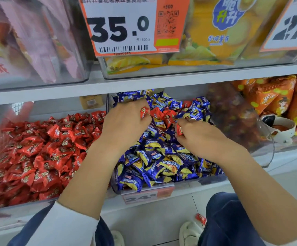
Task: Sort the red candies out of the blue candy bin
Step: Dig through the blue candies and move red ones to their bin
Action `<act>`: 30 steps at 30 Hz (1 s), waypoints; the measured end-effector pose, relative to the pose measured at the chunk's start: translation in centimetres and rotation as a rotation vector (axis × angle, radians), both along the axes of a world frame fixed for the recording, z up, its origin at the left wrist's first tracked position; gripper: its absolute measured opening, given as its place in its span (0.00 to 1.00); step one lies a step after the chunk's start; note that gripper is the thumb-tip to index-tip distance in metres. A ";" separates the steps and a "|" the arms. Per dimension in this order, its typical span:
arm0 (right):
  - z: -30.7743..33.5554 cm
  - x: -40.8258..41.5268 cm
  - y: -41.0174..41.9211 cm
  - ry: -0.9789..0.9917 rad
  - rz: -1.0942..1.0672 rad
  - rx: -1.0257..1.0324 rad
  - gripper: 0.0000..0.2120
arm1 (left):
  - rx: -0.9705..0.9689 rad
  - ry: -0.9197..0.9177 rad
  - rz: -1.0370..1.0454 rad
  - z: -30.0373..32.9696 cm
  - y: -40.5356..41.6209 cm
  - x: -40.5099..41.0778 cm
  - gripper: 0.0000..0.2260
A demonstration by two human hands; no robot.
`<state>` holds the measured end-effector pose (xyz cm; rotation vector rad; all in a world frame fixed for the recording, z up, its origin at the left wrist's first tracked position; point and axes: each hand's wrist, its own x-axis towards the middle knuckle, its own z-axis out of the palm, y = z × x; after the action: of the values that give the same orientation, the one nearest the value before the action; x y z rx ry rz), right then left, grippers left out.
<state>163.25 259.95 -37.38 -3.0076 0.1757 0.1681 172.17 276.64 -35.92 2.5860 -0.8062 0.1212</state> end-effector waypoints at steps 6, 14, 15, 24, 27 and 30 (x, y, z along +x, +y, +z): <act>1.0 2.0 -1.3 -0.217 -0.181 0.299 0.12 | 0.081 -0.105 -0.046 0.4 -2.2 -0.5 0.12; -0.6 4.3 -0.9 0.013 -0.092 0.281 0.19 | 0.226 -0.051 -0.092 -0.7 -4.1 0.5 0.18; -0.6 4.4 -1.0 0.033 -0.069 0.267 0.20 | 0.240 -0.046 -0.096 -1.0 -4.2 0.4 0.19; -1.9 4.3 -0.6 -0.001 -0.018 0.109 0.17 | 0.243 -0.114 -0.063 -1.8 -3.9 0.5 0.16; -2.9 3.6 0.2 -0.116 -0.032 0.016 0.17 | 0.187 -0.099 -0.063 -1.8 -3.8 0.3 0.18; -3.5 3.3 0.4 -0.183 -0.081 0.032 0.15 | 0.111 -0.106 -0.054 -1.4 -3.5 -0.2 0.20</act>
<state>166.52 260.31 -40.86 -2.9568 0.2729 -0.1109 172.00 273.11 -37.30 2.6779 -0.9443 0.2041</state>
